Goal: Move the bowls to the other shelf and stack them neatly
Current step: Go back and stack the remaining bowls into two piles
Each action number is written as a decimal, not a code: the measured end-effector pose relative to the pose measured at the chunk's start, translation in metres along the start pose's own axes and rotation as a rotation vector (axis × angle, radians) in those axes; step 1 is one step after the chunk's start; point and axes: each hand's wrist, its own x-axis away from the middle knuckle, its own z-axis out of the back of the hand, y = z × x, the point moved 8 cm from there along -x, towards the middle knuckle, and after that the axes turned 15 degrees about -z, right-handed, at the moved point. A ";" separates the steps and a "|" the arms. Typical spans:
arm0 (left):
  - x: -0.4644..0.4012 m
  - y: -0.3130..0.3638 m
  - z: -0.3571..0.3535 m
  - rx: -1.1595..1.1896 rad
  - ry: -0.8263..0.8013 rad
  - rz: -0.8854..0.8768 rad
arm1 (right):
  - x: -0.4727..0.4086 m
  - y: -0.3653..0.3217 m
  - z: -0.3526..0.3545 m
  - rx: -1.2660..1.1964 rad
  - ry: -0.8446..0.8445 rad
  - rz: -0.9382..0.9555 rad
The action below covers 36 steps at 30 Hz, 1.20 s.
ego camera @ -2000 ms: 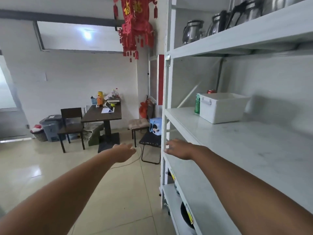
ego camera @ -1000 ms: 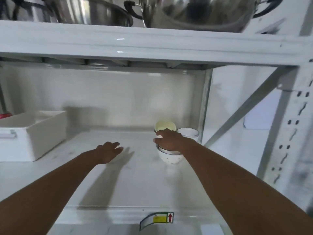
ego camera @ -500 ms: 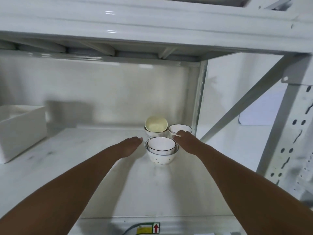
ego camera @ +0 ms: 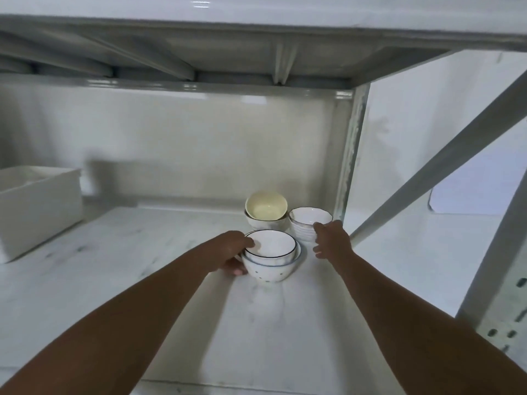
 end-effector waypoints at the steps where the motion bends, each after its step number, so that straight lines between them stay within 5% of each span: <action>1: -0.001 0.000 0.001 0.002 -0.004 -0.005 | 0.004 -0.001 0.000 -0.019 -0.001 -0.013; 6: -0.008 0.005 0.009 -0.050 -0.037 -0.035 | 0.016 -0.009 -0.021 -0.023 -0.125 -0.077; 17: -0.017 -0.022 0.073 -0.102 0.007 -0.012 | 0.028 -0.059 -0.075 0.240 -0.065 0.073; 36: -0.019 -0.033 0.101 -0.145 0.008 0.012 | 0.004 -0.100 -0.089 0.634 0.266 0.117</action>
